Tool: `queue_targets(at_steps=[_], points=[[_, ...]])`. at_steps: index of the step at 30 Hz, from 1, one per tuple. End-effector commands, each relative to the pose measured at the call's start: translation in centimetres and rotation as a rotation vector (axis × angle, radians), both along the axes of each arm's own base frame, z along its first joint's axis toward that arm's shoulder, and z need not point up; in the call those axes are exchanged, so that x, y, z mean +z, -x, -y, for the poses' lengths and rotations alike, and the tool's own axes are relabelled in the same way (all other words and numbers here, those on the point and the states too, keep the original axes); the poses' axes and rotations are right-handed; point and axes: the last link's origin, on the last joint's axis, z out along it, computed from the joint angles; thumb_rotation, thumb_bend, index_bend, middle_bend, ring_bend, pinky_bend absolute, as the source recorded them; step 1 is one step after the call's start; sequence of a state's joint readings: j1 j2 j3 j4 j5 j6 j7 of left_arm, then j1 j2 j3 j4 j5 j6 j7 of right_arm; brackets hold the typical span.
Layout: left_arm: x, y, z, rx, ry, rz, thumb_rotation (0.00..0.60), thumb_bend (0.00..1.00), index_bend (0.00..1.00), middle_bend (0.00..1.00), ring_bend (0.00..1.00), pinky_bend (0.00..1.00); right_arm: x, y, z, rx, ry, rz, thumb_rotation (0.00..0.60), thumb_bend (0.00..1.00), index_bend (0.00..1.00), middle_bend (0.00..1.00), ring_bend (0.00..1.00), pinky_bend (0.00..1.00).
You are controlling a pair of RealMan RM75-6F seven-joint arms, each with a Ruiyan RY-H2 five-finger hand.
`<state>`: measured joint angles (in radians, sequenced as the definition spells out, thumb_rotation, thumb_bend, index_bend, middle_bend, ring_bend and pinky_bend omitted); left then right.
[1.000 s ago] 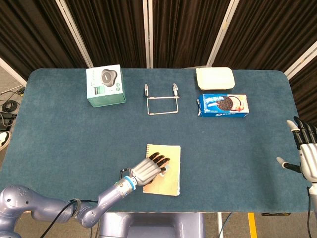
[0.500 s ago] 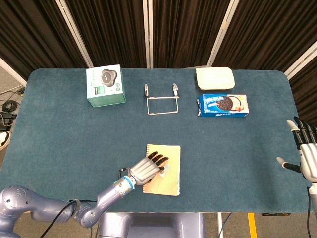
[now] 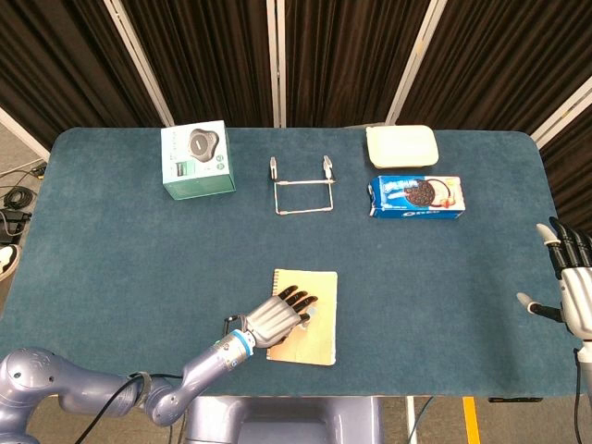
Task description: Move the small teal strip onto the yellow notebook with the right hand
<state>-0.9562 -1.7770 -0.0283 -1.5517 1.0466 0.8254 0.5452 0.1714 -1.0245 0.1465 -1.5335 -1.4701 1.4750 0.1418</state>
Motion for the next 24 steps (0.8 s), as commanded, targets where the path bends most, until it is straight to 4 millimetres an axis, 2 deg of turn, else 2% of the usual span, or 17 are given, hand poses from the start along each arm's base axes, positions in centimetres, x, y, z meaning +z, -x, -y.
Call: queue_targets(at_steps=[1,10,18,24], points=[[-0.04,0.06,0.1,-0.004,0.002,-0.006,0.6,1.0,0.33,0.0,0.0,0.0,-0.01,0.01,0.0,0.0,-0.001,0.001,0.6,0.0,0.0,0.0,0.0,0.0],[-0.74,0.64,0.11,0.016,0.011,-0.037,0.6,1.0,0.33,0.0,0.0,0.0,0.07,0.02,0.02,0.001,0.001,0.0,0.6,0.0,0.0,0.0,0.0,0.0],[-0.12,0.07,-0.14,0.019,-0.004,-0.001,0.6,1.0,0.33,0.0,0.0,0.0,0.06,0.0,-0.01,0.001,0.001,0.0,0.6,0.0,0.0,0.0,0.0,0.0],[-0.01,0.53,-0.26,0.024,-0.008,-0.013,0.6,1.0,0.33,0.0,0.0,0.0,0.03,-0.02,-0.02,0.001,0.0,-0.001,0.6,0.0,0.0,0.0,0.0,0.0]])
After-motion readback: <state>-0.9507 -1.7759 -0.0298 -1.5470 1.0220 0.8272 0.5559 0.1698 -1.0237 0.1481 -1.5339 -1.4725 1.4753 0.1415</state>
